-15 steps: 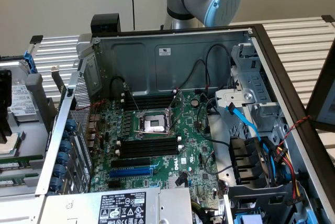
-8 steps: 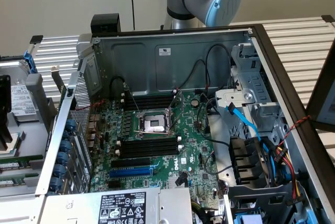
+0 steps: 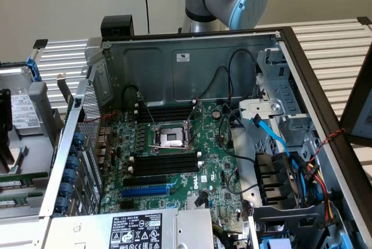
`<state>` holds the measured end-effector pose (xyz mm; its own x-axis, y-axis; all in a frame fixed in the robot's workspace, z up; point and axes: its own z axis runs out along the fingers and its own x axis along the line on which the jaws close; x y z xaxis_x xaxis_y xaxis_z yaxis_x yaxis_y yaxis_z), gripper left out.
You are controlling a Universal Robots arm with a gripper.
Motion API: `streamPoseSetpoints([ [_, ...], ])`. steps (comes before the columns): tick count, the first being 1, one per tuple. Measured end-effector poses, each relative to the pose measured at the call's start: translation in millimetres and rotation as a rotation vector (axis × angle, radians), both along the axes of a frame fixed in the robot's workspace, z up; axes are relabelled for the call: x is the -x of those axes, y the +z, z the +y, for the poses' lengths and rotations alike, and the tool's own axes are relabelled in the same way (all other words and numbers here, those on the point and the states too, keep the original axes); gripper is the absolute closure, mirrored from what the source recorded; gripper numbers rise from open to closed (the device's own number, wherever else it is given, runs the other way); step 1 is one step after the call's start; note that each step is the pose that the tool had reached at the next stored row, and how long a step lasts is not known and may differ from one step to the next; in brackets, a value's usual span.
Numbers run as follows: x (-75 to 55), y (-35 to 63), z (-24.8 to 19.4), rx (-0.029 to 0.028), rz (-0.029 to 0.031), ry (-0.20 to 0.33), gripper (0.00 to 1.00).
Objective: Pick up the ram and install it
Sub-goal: 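Pick up the ram and move it above insertion slot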
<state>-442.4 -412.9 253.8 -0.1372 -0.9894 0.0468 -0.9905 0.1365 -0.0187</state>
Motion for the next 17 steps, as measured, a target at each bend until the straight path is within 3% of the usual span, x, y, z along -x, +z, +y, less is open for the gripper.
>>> streamPoseSetpoints([
  [4, 0.1, -3.7, -0.2, 0.0016, -0.0031, 0.042, 0.76],
  [10, 0.0, -7.5, -4.2, 0.0052, -0.0175, 0.059, 0.76],
  [17, -0.9, -17.8, -5.7, 0.0089, -0.0185, 0.097, 0.76],
])
